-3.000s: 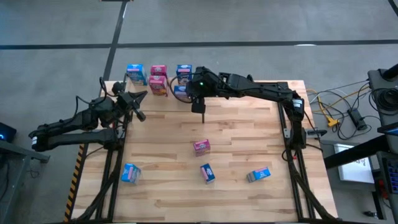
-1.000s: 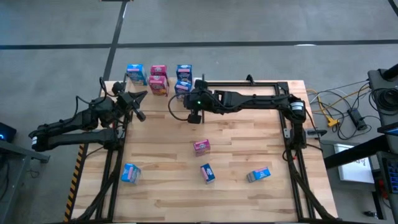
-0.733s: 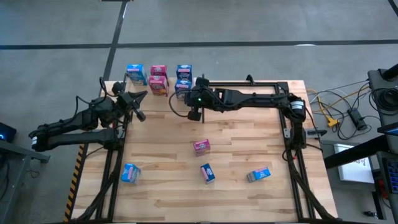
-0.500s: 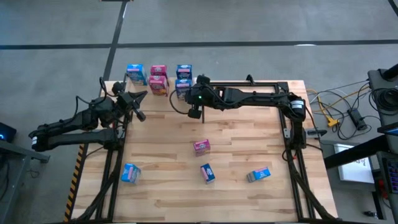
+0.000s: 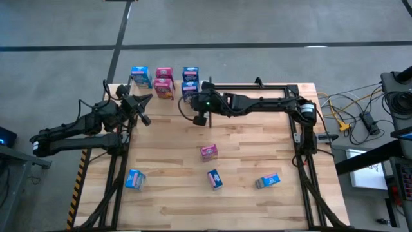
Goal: Stack cereal on shelf
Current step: Put the top blue cereal box on the shelf
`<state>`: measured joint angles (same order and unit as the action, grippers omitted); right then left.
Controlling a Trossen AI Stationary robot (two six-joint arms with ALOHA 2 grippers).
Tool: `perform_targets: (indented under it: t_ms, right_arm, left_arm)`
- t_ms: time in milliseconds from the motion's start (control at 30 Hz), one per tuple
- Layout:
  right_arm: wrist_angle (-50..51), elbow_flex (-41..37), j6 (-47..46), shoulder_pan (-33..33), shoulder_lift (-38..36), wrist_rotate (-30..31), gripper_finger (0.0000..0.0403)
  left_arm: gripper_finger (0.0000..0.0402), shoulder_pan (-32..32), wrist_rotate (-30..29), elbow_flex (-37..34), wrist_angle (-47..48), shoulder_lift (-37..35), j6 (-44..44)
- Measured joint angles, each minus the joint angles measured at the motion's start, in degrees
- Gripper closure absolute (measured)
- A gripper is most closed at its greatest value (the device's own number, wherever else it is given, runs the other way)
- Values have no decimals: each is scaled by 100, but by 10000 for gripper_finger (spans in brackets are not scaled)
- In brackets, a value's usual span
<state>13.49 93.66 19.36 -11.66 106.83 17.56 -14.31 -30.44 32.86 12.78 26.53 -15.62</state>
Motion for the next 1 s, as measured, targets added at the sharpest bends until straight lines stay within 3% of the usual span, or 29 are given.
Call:
perform_targets:
  t_ms: [333, 1000]
  right_arm:
    - [-820, -203, 120, 0, 0, -2, 390]
    - [-1089, -201, -62, -157, 0, 46, 390]
  left_arm:
    - [401, 0, -1, 0, 0, 1, 0]
    - [401, 0, -1, 0, 2, 2, 0]
